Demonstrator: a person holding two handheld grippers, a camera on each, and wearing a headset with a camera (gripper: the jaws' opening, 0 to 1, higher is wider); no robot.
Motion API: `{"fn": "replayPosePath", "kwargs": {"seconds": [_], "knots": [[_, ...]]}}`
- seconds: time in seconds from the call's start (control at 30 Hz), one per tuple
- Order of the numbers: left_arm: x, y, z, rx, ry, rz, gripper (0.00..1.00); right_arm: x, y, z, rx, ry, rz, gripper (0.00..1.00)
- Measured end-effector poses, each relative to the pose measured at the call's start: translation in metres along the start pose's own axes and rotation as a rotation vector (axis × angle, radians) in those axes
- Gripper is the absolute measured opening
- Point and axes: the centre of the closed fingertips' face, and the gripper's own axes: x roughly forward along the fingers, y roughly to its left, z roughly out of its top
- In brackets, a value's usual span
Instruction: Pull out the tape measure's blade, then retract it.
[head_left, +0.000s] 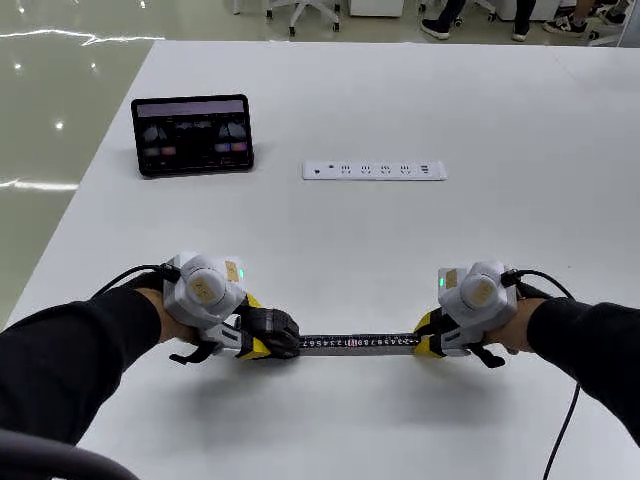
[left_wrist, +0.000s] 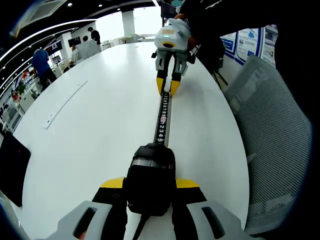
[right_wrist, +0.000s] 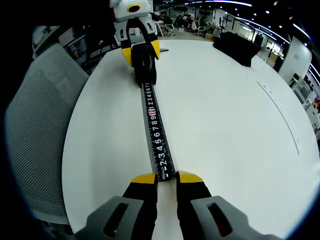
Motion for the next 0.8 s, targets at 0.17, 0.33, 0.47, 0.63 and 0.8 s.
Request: {"fn": "replayPosePath", "kwargs": {"seconds": [0.17, 0.33, 0.47, 0.63, 0.8], "knots": [[0.0, 0.0, 0.0, 0.0, 0.0, -0.001, 0.3, -0.003, -0.001, -0.004, 0.004, 0.004, -0.003, 0.09], [0.0, 0.0, 0.0, 0.001, 0.001, -0.001, 0.3, -0.006, -0.002, -0.009, 0.01, 0.007, -0.007, 0.09], [0.0, 0.0, 0.0, 0.001, 0.002, -0.001, 0.31, -0.009, -0.003, -0.012, 0.014, 0.009, -0.009, 0.09], [0.0, 0.0, 0.0, -0.001, 0.002, 0.0, 0.31, -0.012, -0.003, -0.015, 0.016, 0.013, -0.012, 0.09], [0.0, 0.0, 0.0, -0.002, 0.002, 0.0, 0.31, -0.017, -0.004, -0.019, 0.024, 0.014, -0.014, 0.09]]}}
